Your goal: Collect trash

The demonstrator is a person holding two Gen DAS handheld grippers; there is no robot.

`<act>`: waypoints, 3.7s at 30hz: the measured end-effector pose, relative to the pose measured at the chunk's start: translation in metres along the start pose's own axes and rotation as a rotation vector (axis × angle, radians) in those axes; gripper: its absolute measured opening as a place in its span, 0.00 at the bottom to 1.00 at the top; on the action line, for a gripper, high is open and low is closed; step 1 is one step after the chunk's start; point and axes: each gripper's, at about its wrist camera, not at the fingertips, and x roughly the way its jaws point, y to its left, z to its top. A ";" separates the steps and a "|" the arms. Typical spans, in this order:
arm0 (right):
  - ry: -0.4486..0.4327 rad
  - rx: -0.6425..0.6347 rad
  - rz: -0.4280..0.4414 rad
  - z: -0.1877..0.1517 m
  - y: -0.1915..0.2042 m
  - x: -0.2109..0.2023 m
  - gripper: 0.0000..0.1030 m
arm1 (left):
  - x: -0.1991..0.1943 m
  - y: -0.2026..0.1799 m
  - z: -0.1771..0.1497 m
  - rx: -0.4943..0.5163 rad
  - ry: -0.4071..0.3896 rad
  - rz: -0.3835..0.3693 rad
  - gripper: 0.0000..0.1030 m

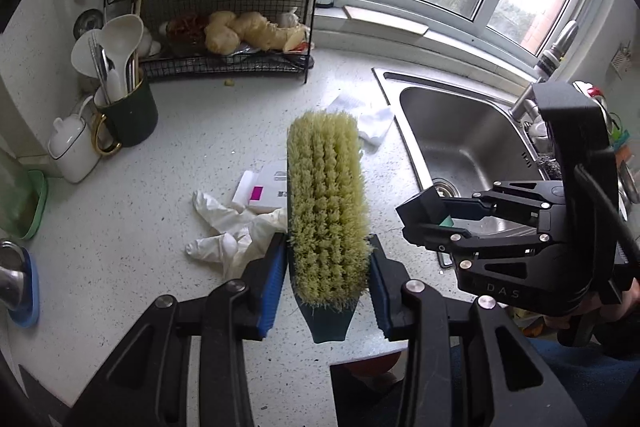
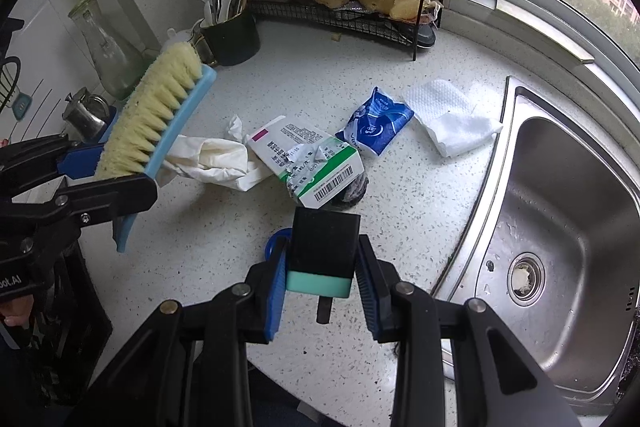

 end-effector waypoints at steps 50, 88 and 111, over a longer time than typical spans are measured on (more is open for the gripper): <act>-0.094 -0.040 0.091 -0.085 -0.029 -0.093 0.29 | -0.033 -0.135 -0.048 0.023 0.012 -0.024 0.04; 0.274 -0.017 0.134 -0.321 -0.064 0.130 0.29 | 0.234 -0.181 -0.330 -0.166 0.437 -0.003 0.04; 0.320 -0.055 0.123 -0.365 -0.078 0.272 0.29 | 0.363 -0.124 -0.393 -0.211 0.473 0.028 0.43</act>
